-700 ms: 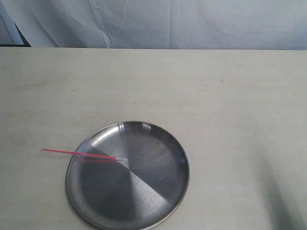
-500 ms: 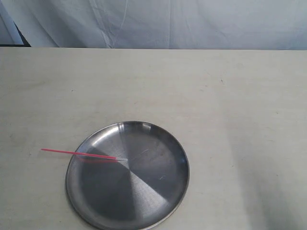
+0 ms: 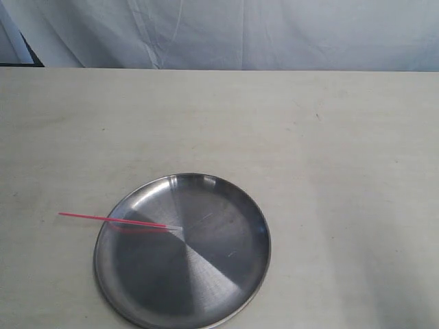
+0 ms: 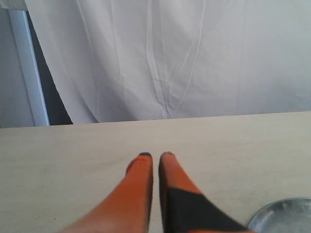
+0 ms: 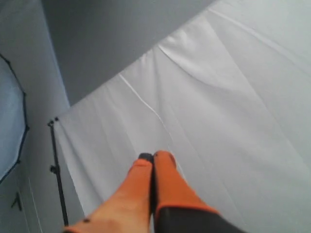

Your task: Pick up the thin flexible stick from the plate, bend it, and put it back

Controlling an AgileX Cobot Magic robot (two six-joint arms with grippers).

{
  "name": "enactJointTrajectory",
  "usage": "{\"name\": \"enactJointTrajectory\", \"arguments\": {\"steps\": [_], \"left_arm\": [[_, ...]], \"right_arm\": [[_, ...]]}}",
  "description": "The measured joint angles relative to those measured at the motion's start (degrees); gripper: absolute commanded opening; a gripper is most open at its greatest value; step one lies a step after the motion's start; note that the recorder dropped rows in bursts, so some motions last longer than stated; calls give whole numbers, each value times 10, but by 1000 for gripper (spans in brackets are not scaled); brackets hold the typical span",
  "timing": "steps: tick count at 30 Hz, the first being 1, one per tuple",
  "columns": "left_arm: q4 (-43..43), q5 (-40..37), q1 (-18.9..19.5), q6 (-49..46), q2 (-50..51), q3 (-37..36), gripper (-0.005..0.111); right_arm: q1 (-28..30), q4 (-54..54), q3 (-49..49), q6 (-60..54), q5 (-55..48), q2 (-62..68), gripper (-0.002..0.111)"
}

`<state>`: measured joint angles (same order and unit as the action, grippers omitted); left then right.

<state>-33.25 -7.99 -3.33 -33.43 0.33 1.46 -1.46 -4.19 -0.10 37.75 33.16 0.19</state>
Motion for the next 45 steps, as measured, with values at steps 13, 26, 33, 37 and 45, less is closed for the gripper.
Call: {"name": "enactJointTrajectory", "arguments": {"steps": [13,26,33,37,45], "left_arm": [[0,0,1,0,0,0,7],[0,0,1,0,0,0,7],[0,0,1,0,0,0,7],[0,0,1,0,0,0,7],[0,0,1,0,0,0,7]], "right_arm": [[0,86,-126,-248,-102,260,-1],[-195,29,-778,-526,-787,962,-1],[-303,165,-969,-683,-995,1170,40],[-356,157,-984,-699,-1000,1213,58],[-421,123,-985,-702,-948,1242,50]]}}
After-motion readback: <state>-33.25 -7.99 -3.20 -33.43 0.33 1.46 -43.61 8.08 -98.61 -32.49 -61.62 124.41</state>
